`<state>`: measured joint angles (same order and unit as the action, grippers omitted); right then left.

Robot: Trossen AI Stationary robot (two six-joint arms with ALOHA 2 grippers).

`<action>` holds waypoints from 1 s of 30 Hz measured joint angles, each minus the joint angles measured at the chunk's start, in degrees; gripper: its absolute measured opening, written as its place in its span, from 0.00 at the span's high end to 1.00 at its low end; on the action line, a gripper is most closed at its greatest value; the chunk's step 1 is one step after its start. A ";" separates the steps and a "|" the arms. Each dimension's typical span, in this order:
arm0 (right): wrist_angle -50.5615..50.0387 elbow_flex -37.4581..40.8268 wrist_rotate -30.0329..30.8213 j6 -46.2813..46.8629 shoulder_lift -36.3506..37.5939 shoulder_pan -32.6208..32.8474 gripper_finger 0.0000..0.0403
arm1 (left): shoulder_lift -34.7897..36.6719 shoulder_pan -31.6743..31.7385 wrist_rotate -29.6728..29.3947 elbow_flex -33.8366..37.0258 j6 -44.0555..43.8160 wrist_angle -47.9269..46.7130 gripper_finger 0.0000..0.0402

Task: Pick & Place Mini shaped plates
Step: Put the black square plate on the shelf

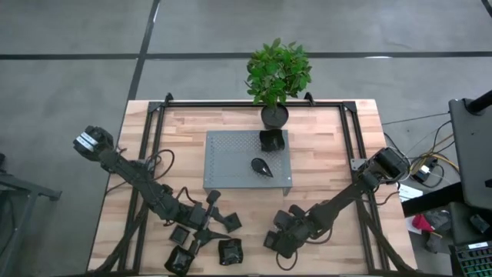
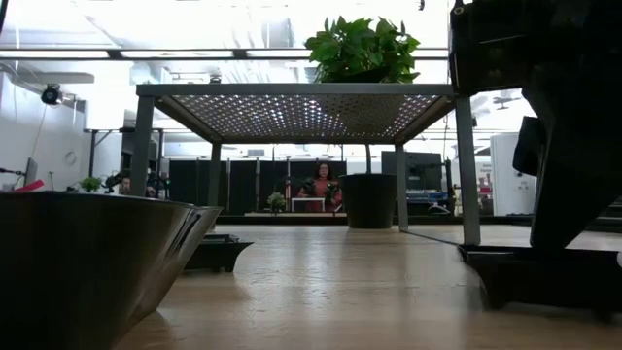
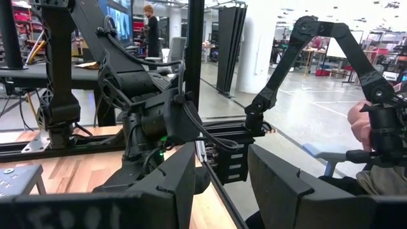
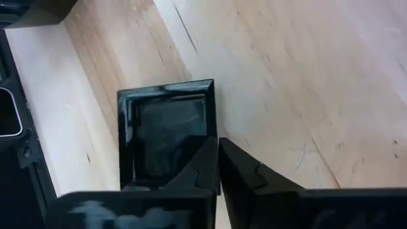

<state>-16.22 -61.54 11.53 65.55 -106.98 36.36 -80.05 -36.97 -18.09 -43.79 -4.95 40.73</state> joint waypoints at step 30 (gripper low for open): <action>0.75 -3.23 1.68 -9.47 0.44 -3.05 0.98 | -1.36 0.39 -0.04 0.00 0.74 -0.02 0.65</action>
<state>-15.47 -64.77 13.21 56.08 -106.54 33.30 -81.41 -36.58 -18.13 -43.79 -4.21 40.71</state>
